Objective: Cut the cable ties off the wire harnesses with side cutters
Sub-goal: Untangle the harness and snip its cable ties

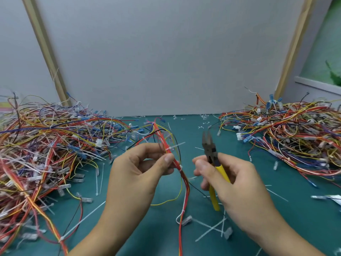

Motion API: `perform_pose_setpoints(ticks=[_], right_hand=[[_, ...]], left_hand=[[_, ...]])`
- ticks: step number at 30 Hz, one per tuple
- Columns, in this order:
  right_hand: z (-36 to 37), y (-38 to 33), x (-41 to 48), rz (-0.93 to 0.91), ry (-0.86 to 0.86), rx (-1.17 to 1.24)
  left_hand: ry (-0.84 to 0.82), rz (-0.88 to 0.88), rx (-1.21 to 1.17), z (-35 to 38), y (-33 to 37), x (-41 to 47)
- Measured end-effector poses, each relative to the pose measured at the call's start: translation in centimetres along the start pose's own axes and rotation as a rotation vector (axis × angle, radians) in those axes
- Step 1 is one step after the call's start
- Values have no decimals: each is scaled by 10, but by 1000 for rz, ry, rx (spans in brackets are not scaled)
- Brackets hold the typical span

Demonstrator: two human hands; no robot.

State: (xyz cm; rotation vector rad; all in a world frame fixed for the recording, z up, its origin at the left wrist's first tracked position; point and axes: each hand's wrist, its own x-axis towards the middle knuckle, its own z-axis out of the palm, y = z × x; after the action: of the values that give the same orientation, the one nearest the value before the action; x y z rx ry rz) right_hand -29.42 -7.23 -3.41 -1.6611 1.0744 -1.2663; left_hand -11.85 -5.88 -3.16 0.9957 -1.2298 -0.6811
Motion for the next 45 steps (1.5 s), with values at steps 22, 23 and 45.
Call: perform_pose_setpoints(ticks=[22,23,45], right_hand=[[2,-1,-5,46,-105,-266],[1,-1,-5,45,-103,-271],[0,0,-4,53,-110,-340]], left_hand=[[-93,-29,-114,1,5,-3],[-91,-29,-115,1,5,-3],[-109,-26,-105,2,5,-5]])
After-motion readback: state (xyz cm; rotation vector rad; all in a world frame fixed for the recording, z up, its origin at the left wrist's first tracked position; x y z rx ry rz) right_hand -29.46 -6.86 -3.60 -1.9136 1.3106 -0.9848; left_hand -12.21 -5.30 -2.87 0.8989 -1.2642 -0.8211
